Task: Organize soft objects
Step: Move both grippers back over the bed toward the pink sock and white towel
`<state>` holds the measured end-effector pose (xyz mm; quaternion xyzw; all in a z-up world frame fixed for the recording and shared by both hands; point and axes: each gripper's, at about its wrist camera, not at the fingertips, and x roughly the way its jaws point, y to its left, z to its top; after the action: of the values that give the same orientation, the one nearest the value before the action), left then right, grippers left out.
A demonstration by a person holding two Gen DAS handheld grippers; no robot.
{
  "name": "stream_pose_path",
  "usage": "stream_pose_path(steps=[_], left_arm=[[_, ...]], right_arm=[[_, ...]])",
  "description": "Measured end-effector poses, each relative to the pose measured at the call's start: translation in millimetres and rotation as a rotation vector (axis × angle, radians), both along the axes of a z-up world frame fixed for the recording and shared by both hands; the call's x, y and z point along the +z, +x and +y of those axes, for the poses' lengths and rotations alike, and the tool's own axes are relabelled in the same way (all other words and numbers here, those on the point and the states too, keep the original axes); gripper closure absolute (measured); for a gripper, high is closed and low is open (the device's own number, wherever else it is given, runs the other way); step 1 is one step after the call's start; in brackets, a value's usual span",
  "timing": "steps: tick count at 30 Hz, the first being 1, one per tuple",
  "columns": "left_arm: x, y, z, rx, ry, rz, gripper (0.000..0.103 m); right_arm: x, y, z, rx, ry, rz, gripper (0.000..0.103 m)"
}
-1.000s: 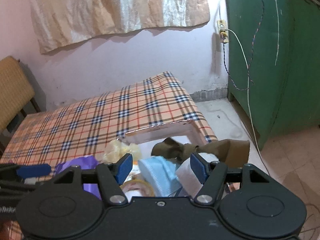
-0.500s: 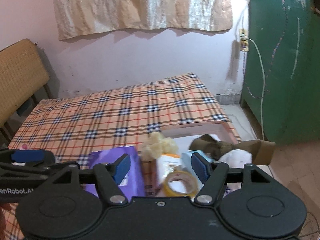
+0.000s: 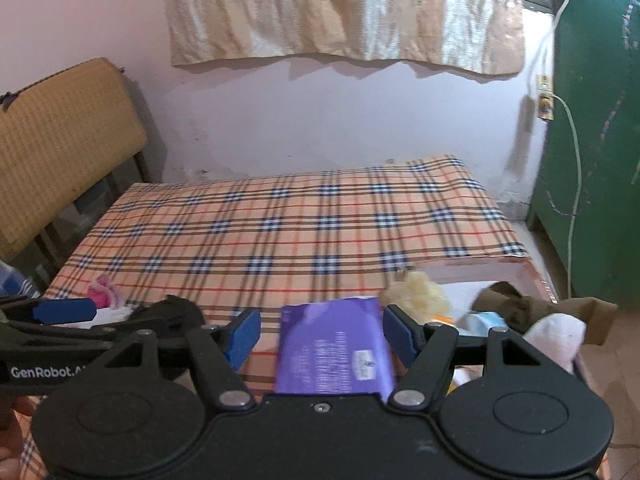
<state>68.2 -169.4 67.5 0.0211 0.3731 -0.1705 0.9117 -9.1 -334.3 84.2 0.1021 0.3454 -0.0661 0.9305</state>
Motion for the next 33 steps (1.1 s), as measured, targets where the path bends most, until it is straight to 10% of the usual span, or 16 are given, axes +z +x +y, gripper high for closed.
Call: stream_pose_path(steps=[33], left_arm=[[-11,-17,169,0.247,0.006,0.057,0.012]], right_arm=[[-19,47,187,0.269,0.029,0.039,0.021]])
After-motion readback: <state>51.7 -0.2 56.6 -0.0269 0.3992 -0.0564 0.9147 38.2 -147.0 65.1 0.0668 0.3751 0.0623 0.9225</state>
